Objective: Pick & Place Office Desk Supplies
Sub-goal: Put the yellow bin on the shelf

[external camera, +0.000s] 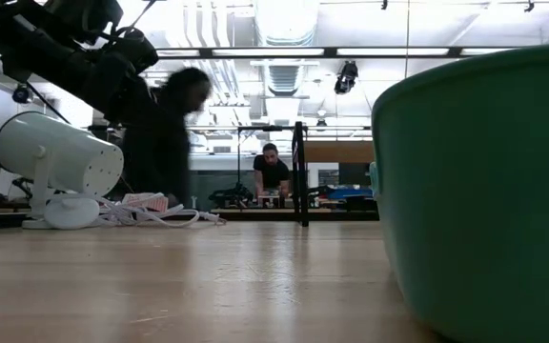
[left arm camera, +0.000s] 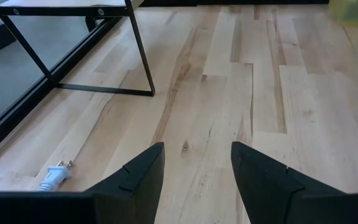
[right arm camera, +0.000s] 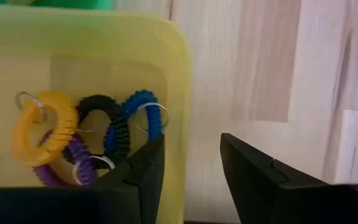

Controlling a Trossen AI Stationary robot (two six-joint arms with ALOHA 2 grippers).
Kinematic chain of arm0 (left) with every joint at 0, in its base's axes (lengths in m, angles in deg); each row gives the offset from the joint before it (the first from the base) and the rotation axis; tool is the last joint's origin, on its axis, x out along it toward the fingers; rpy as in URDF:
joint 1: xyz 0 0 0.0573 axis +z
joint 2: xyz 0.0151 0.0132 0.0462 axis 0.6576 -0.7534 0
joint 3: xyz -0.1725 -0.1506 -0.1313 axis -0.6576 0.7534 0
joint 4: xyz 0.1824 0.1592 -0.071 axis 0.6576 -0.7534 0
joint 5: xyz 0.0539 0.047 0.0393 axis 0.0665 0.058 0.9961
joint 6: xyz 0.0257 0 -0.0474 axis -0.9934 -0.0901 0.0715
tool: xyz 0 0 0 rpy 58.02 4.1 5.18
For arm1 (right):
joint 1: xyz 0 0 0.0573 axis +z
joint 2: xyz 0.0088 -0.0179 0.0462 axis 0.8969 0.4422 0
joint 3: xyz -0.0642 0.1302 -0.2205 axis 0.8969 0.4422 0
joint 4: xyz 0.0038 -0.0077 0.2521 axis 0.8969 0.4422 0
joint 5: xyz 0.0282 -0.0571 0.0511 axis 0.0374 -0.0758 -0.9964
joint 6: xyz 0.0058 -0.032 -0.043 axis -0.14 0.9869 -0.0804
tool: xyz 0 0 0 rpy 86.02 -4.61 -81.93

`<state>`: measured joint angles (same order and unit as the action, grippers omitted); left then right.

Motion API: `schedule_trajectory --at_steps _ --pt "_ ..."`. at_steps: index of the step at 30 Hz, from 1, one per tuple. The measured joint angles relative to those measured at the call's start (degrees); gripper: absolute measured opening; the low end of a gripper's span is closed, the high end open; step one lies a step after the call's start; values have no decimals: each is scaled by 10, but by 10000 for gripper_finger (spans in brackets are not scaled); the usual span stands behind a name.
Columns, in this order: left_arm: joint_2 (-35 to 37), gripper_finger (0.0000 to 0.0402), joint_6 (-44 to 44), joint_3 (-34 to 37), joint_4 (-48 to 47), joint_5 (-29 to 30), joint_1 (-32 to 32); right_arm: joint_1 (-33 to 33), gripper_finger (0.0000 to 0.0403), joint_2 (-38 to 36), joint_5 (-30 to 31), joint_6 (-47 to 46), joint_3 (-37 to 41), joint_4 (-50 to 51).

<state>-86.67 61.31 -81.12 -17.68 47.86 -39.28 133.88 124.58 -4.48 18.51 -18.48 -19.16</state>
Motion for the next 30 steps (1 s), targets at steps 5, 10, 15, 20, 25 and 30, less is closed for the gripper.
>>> schedule_trajectory --at_steps 5,10,15,20,25,30 --pt "0 190 0 0 0 0 0 0 150 0 0 0 10 -1" --pt "0 190 0 0 0 0 0 0 137 0 0 0 20 -1" --pt "0 190 0 0 0 0 0 0 115 0 0 0 29 -2" --pt "0 190 0 0 0 0 0 0 80 0 -1 0 34 -4" --pt "0 190 0 0 0 0 0 0 34 0 -2 4 36 -3" --pt "0 190 0 0 0 0 0 -1 11 0 -2 4 36 -3"
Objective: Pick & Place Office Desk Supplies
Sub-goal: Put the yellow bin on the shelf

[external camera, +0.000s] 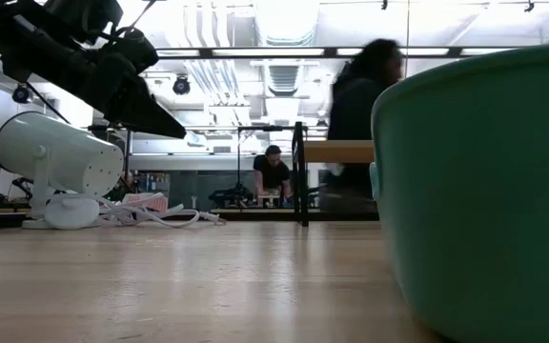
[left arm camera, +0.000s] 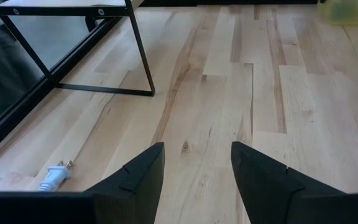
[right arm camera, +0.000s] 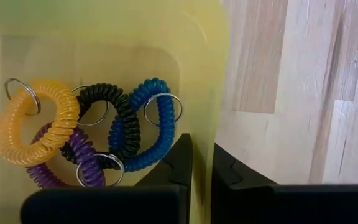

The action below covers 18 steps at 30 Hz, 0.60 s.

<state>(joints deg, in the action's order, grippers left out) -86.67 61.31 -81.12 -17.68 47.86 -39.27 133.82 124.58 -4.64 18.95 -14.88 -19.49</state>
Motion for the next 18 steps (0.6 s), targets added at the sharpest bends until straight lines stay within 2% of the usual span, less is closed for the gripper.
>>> schedule_trajectory --at_steps 8,18 --pt "0 190 0 0 0 0 0 -8 9 -1 2 -7 0 25" --pt "0 190 0 0 0 0 0 -64 9 -9 -2 5 0 74"
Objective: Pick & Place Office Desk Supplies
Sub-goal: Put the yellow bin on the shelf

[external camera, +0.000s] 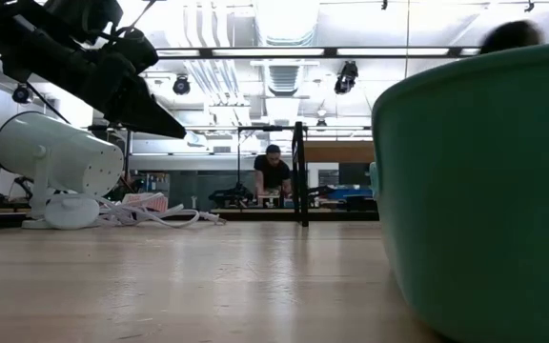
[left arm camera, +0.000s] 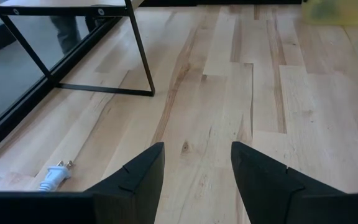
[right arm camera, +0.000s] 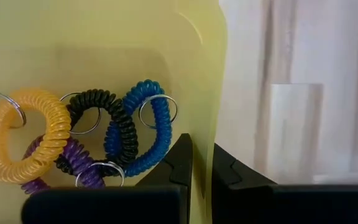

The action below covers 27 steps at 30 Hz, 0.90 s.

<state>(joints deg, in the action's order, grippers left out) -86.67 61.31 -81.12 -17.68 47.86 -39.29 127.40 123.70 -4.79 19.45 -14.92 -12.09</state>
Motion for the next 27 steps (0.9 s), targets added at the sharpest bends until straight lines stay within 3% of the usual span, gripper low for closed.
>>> schedule_trajectory --at_steps 4,15,27 --pt "0 190 0 0 0 0 0 -24 9 -19 6 18 0 25" --pt "0 190 0 0 0 0 0 -89 8 -130 106 57 1 84" --pt "0 190 0 0 0 0 0 -171 8 -265 105 -16 1 89"
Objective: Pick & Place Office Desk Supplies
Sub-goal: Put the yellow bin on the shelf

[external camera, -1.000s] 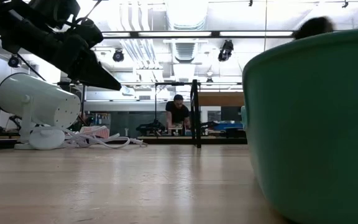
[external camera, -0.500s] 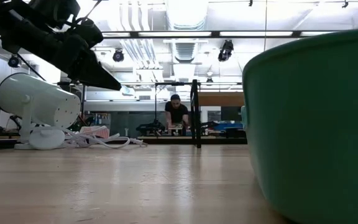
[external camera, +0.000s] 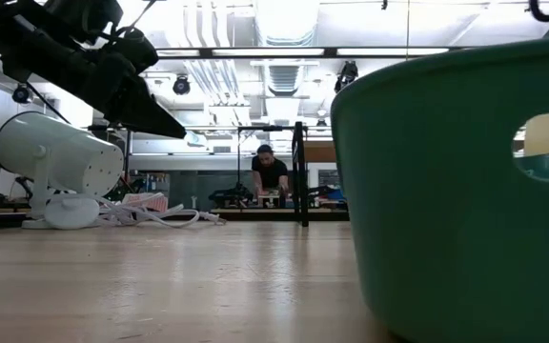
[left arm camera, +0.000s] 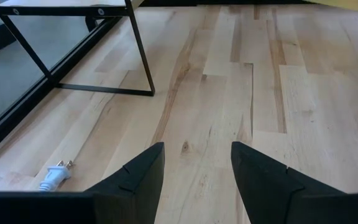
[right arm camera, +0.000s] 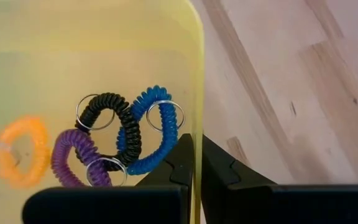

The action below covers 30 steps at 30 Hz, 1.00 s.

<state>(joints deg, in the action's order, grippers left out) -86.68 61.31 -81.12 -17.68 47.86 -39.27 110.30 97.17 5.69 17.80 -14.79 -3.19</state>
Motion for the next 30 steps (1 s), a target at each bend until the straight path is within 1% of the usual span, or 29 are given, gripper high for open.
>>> schedule_trajectory --at_steps 3,7,11,22,25,30 --pt "0 190 0 0 0 0 0 -10 8 -22 -4 -24 0 6" --pt "0 190 0 0 0 0 0 -15 8 -48 -7 -30 0 4" --pt "0 190 0 0 0 0 0 -24 8 -63 12 -57 -4 5" --pt "0 190 0 0 0 0 0 -68 8 -46 23 -67 -42 12" --pt "0 190 0 0 0 0 0 -80 8 -35 57 -66 -63 26" --pt "0 190 0 0 0 0 0 -105 8 -20 149 -68 -97 43"
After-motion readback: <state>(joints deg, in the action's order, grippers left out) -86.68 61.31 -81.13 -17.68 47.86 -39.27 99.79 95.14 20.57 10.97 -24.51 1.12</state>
